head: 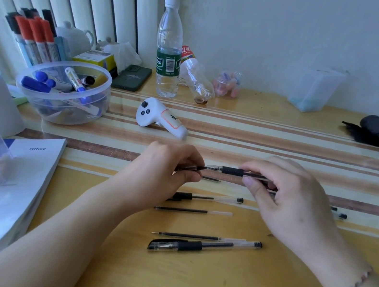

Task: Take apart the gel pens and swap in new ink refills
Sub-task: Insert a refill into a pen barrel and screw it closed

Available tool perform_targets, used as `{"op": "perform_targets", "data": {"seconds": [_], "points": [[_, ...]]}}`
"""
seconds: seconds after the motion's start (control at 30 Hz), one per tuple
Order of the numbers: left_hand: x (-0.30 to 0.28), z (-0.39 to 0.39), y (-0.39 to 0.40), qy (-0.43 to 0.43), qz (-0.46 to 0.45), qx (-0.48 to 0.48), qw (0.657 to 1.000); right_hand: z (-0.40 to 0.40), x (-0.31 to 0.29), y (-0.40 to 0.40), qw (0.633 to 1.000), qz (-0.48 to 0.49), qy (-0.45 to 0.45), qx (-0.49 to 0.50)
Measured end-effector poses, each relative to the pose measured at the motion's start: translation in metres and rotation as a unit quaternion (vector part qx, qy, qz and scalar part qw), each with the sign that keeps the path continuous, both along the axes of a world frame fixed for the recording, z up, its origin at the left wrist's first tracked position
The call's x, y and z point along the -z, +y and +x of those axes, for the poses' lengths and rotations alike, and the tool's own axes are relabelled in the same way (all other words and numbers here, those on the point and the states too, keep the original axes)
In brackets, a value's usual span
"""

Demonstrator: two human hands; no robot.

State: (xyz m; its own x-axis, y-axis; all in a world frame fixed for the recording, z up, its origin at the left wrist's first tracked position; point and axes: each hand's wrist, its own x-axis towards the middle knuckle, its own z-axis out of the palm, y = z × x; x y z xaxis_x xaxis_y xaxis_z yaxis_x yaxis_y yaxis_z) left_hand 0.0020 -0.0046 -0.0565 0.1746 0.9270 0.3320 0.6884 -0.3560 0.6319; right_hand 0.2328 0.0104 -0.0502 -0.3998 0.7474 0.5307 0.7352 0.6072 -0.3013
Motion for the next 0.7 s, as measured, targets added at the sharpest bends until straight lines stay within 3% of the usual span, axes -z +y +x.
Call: {"op": "perform_targets", "data": {"seconds": [0.3,0.53,0.7], "points": [[0.0,0.006,-0.002,0.016,0.033,-0.007,0.999,-0.003,0.003,-0.001,0.999,0.009,0.003,-0.036],[0.003,0.013,-0.004,0.065,0.061,0.062,0.994,-0.008,-0.001,-0.005,0.997,0.053,-0.007,-0.059],[0.001,0.013,-0.006,0.046,0.105,0.075,0.991,-0.009,-0.003,-0.007,0.996,0.054,0.047,-0.057]]}}
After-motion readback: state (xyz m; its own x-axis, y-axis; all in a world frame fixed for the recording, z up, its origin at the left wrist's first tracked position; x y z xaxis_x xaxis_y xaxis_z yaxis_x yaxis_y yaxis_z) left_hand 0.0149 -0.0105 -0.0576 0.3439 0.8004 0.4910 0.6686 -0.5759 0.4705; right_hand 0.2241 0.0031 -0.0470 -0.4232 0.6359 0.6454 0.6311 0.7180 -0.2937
